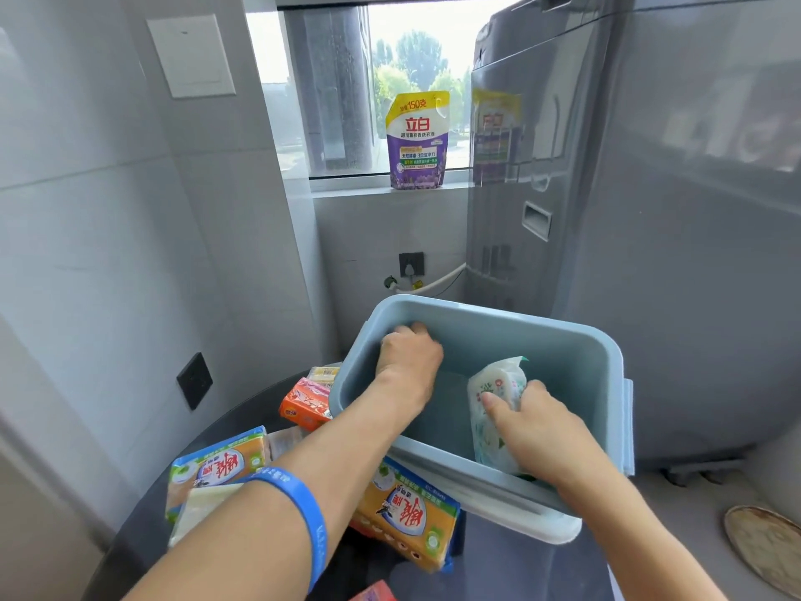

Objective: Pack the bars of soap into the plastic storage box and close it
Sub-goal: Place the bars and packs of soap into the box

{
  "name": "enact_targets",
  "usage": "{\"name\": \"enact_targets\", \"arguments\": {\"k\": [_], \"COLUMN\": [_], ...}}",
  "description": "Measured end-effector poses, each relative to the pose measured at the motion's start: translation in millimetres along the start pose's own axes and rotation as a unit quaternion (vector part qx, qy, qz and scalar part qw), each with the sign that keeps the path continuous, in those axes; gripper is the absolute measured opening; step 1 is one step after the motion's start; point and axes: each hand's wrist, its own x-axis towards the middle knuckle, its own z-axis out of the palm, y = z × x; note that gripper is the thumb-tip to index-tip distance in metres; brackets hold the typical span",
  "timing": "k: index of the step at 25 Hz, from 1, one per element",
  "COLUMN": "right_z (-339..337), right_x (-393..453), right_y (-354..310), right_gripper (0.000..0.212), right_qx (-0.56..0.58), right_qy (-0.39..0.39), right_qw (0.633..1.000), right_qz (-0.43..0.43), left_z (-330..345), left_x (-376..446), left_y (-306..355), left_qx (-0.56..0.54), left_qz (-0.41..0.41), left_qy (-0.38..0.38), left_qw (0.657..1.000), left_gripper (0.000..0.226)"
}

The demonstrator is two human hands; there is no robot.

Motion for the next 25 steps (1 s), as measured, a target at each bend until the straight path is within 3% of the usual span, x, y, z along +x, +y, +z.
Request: {"name": "enact_targets", "arguments": {"k": [3,6,11,13,17,21,25], "right_z": [1,-2,13,29,57,64,65], "right_x": [0,9,39,49,64,77,87], "right_y": [3,-5,-51,-64,-73,-72,-72], "right_gripper": [0.035,0.034,0.019,0.023,0.029,0.017,0.013], "right_qx": [-0.030,-0.040,-0.008,-0.031,-0.111,-0.234,-0.297], "right_qy": [-0.036,-0.083,-0.118,-0.125,-0.252,-0.287,-0.269], "right_qw": [0.999,0.996,0.992,0.991,0.961,0.926,0.911], "right_qz": [0.003,0.019,0.034,0.034,-0.020,-0.070,-0.096], "left_z": [0,1,-4,-5,-3,-1,-3], "left_x": [-11,-25,-33,-36,-37,-30,-16], "left_y": [-21,-46,-59,-58,-61,-66,-62], "left_qx": [-0.055,-0.067,-0.107,-0.102,-0.115,-0.130,-0.115], "left_qz": [0.084,0.164,0.160,0.159,0.147,0.149,0.147], "left_qy": [-0.040,-0.096,-0.128,-0.120,-0.109,-0.110,-0.208], "left_qw": [0.994,0.979,0.973,0.975,0.976,0.974,0.960], "left_gripper": [0.057,0.048,0.028,0.023,0.014,0.020,0.033]}}
